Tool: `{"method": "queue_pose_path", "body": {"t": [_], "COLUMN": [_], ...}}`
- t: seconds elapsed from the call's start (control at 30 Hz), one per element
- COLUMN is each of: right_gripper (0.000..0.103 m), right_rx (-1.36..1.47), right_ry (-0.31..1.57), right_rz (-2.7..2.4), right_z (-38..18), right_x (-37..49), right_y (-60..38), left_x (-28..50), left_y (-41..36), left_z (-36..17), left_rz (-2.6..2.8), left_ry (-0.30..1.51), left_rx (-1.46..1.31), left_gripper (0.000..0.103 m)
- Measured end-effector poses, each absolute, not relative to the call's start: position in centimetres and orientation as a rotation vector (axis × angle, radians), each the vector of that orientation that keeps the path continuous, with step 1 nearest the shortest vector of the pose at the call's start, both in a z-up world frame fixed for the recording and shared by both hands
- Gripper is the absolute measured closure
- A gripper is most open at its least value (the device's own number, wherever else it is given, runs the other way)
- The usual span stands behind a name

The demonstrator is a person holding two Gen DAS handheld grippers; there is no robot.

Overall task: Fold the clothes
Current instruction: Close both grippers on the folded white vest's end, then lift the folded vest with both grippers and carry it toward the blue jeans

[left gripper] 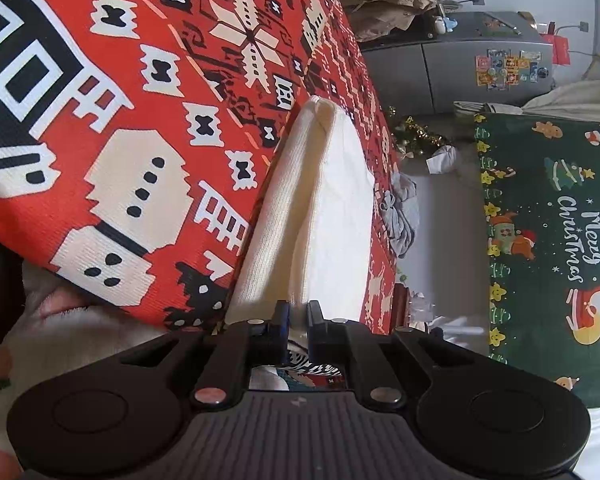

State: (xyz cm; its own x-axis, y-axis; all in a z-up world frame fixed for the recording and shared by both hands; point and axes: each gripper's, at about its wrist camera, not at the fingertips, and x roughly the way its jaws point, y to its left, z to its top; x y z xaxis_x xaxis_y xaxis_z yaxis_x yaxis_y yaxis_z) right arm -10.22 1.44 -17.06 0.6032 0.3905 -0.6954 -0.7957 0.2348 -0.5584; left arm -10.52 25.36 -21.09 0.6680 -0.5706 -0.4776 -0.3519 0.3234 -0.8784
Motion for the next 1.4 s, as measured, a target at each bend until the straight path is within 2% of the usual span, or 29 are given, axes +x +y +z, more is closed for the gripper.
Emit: {"method": "queue_pose_path", "body": {"t": [0.67, 0.87, 0.93, 1.0, 1.13, 1.2, 1.4], "right_gripper": [0.095, 0.094, 0.084, 0.08, 0.076, 0.072, 0.069], "right_rx": [-0.978, -0.842, -0.77, -0.679, -0.518, -0.462, -0.37], "right_ry": [0.498, 0.574, 0.607, 0.641, 0.711, 0.732, 0.77], "right_rz": [0.791, 0.763, 0.749, 0.735, 0.716, 0.717, 0.707], "right_z": [-15.8, -14.2, -13.5, -12.9, -12.1, -11.9, -12.1], "right_x": [-9.6, -7.2, -6.0, -4.7, -2.3, -1.3, 1.2], "right_y": [-1.4, -3.7, -4.4, -4.9, -5.4, -5.3, -4.1], "left_x": [-10.6, -11.7, -11.9, -11.7, -9.8, -8.2, -3.7], "left_y": [25.7, 26.9, 27.3, 27.6, 27.8, 27.8, 27.5], "left_z": [-21.2, -20.5, -19.9, -19.2, -18.3, -18.2, -18.3], "left_rz": [-0.157, -0.13, -0.121, -0.108, -0.117, -0.13, -0.126], "left_ry": [0.9, 0.86, 0.835, 0.811, 0.793, 0.784, 0.819], "left_rx": [-1.282, -1.277, -1.267, -1.245, -1.193, -1.172, -1.047], "left_gripper": [0.094, 0.094, 0.089, 0.076, 0.072, 0.063, 0.063]}}
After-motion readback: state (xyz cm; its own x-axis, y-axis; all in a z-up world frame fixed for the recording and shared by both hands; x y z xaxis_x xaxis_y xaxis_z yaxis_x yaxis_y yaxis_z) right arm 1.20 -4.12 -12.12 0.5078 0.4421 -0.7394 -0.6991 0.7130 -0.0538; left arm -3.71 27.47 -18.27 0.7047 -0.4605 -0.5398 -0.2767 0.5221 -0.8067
